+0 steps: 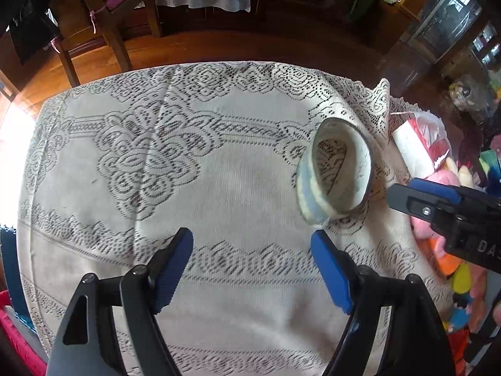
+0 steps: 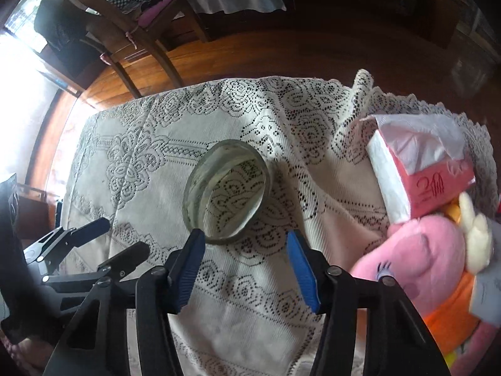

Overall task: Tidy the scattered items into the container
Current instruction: 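Grasp the glass jar rim with the right gripper while the left gripper clamps the rim too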

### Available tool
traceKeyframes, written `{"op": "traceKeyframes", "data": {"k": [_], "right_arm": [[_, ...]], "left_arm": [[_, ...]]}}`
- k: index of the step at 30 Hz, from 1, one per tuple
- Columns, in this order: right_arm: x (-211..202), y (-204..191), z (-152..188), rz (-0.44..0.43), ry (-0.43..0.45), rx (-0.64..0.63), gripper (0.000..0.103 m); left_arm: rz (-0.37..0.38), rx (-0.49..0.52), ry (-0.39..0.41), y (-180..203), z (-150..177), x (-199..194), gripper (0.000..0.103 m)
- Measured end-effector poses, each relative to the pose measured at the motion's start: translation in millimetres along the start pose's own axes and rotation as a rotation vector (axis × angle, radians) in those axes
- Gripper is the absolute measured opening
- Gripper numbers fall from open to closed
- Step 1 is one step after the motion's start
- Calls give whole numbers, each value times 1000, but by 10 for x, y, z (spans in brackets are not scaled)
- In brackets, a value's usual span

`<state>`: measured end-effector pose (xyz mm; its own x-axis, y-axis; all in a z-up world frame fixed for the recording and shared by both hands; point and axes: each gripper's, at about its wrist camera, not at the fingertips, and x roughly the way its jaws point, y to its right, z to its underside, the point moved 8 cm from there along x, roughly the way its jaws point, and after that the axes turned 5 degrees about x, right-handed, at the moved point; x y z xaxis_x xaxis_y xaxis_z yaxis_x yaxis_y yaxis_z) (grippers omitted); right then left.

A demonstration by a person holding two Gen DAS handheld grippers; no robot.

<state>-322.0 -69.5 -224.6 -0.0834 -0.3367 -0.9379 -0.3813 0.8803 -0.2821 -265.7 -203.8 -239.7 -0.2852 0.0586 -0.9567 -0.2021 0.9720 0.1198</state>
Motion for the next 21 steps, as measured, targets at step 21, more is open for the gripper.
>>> {"op": "traceKeyframes", "data": {"k": [21], "right_arm": [[761,30,-473,-40,-93,-163,30]], "left_arm": [[2,-71,-46,331,-193,635,46]]}}
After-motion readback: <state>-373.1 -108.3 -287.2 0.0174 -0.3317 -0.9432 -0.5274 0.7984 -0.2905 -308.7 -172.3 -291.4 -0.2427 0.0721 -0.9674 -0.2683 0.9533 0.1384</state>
